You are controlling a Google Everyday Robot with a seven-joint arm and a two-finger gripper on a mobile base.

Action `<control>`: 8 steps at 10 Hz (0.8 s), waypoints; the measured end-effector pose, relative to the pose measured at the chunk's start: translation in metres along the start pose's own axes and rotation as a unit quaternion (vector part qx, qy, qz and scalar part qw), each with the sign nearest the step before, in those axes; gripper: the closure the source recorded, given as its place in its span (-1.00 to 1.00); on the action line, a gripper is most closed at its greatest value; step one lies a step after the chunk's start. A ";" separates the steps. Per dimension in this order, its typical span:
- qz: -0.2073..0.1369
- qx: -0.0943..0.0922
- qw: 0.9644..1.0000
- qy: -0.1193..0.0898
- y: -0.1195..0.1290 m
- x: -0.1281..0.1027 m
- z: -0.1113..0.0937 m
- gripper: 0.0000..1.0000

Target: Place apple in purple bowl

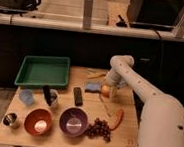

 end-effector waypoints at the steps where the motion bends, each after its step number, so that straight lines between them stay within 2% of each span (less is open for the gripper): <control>1: -0.003 -0.001 1.000 0.000 -0.001 -0.002 0.000 0.01; 4: -0.011 0.001 1.000 -0.003 0.000 -0.005 -0.006 0.61; 6: -0.031 0.010 0.999 -0.010 0.000 -0.018 -0.027 0.96; 8: -0.065 0.006 0.998 -0.026 0.013 -0.047 -0.045 1.00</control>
